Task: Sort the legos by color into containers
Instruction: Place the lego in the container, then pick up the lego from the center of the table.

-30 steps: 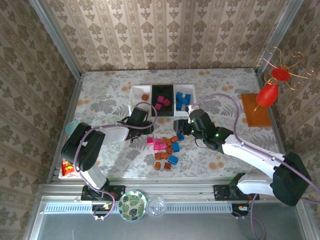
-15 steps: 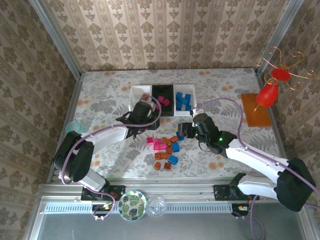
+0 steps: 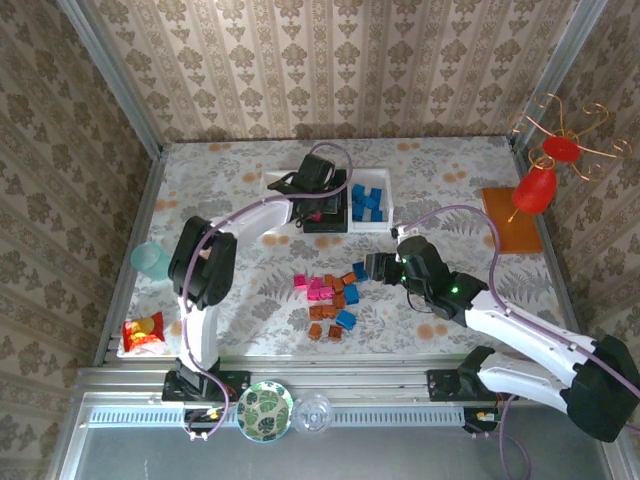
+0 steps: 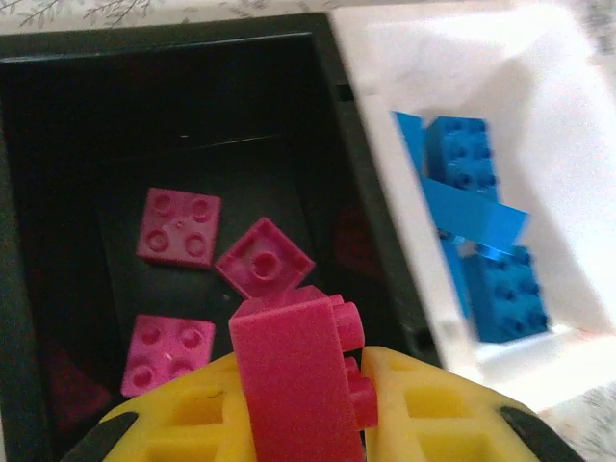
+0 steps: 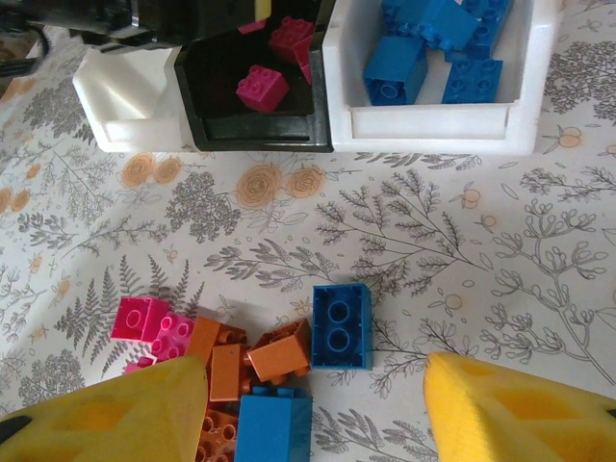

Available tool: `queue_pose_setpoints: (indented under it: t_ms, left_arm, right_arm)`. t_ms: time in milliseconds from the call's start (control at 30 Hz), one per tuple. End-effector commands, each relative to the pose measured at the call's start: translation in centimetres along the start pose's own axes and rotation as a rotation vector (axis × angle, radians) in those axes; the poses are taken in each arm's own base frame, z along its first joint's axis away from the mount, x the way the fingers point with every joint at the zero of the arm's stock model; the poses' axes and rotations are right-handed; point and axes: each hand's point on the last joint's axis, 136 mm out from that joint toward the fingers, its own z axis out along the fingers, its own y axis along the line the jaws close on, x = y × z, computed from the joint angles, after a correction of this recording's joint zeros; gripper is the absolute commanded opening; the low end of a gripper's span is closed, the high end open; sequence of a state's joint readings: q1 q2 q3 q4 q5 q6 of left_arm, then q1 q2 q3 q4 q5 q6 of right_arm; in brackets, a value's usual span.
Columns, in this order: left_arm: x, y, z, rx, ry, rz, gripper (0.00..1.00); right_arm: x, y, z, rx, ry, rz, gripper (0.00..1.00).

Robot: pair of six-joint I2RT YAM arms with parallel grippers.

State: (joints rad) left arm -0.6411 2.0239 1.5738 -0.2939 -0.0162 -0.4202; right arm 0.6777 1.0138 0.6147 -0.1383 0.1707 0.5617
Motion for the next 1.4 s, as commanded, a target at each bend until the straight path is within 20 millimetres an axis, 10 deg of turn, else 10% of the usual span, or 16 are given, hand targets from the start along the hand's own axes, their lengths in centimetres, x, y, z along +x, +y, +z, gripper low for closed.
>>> queue_pose_setpoints:
  t_ms: [0, 167, 433, 800, 1033, 1367]
  left_arm:
    - [-0.5, 1.0, 0.0, -0.048, 0.029, 0.013, 0.33]
    - [-0.9, 0.7, -0.7, -0.028, 0.01, 0.006, 0.67]
    - [-0.1, -0.9, -6.5, 0.095, -0.075, -0.034, 0.8]
    - [13.1, 1.4, -12.5, 0.106, 0.032, -0.041, 0.81]
    - [18.8, 3.3, -11.8, 0.101, 0.12, -0.095, 0.76]
    - [19.0, 2.9, -8.7, 0.114, 0.144, -0.132, 0.66]
  right_arm:
    - [0.2, -1.2, -0.5, 0.044, -0.011, 0.025, 0.63]
    - [0.0, -1.1, -0.8, 0.04, -0.018, 0.03, 0.64]
    - [0.0, -0.9, -0.6, 0.029, -0.015, 0.035, 0.67]
    - [1.3, -0.3, 1.6, 0.0, 0.03, 0.045, 0.67]
    - [1.3, 0.3, 2.5, -0.011, 0.043, 0.042, 0.66]
    - [1.2, -0.2, 1.7, 0.004, 0.033, 0.031, 0.66]
